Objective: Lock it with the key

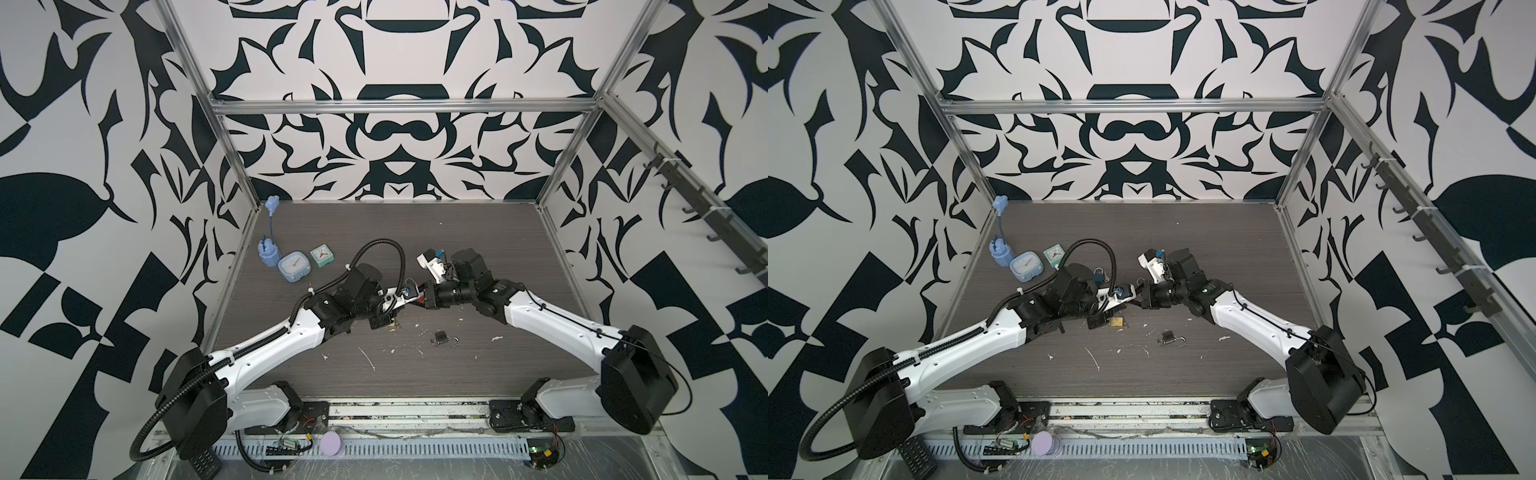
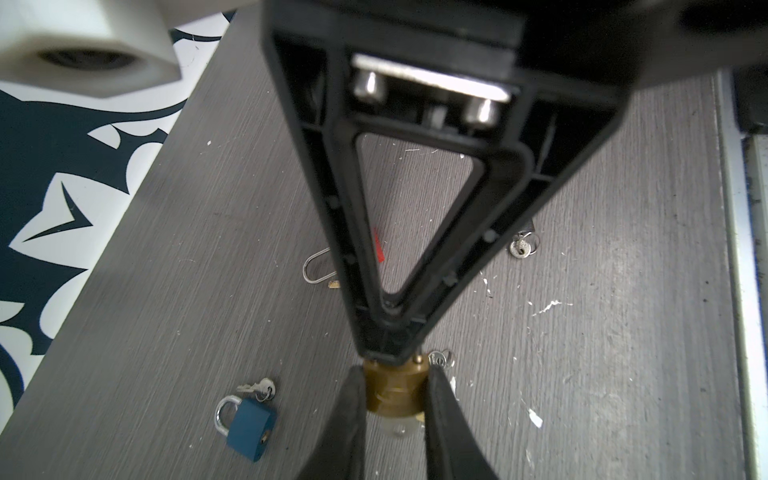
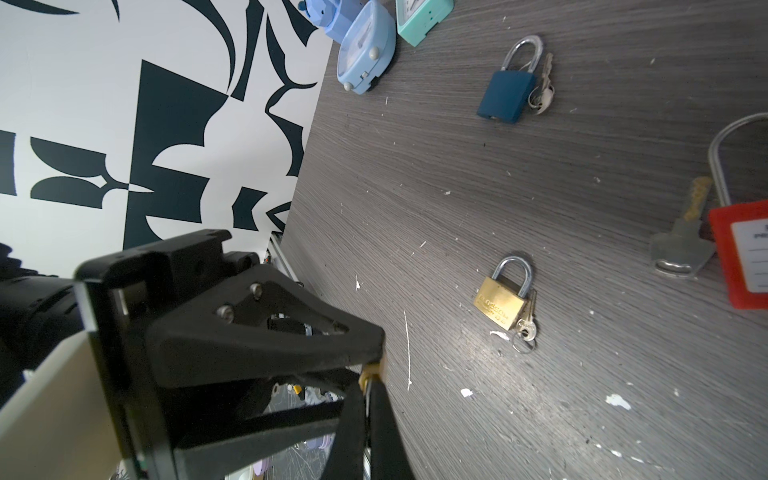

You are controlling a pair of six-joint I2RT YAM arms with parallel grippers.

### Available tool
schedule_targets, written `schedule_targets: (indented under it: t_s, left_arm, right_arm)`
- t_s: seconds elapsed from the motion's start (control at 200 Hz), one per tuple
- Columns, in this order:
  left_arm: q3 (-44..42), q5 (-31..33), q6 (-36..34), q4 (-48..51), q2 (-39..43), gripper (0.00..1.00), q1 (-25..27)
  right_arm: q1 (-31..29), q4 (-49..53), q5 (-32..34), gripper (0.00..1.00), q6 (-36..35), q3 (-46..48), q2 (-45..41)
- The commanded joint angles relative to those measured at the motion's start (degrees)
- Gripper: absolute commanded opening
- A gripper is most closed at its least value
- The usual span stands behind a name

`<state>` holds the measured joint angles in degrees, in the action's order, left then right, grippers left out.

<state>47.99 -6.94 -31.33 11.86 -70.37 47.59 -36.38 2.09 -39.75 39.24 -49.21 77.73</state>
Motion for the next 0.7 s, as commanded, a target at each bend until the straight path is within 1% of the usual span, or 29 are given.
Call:
schedule_targets:
  t_s: [0.0,0.255,0.695]
  left_arm:
    - [1.8,-3.1,0.7,-10.7,1.0,0.00,0.4]
    - [2.8,-3.4,1.4,-13.1,1.1,0.00,0.4]
    - [4.5,-6.2,5.1,-19.7,0.7,0.00,0.4]
  right_arm:
    - [-2.1,-1.8,-5.0,0.00,0.8,0.9,1.0]
    - [-2.3,-2.4,-4.7,0.00,1.0,1.2,1.8]
    - [-3.5,-6.2,-4.3,0.00,2.7,2.9,3.3]
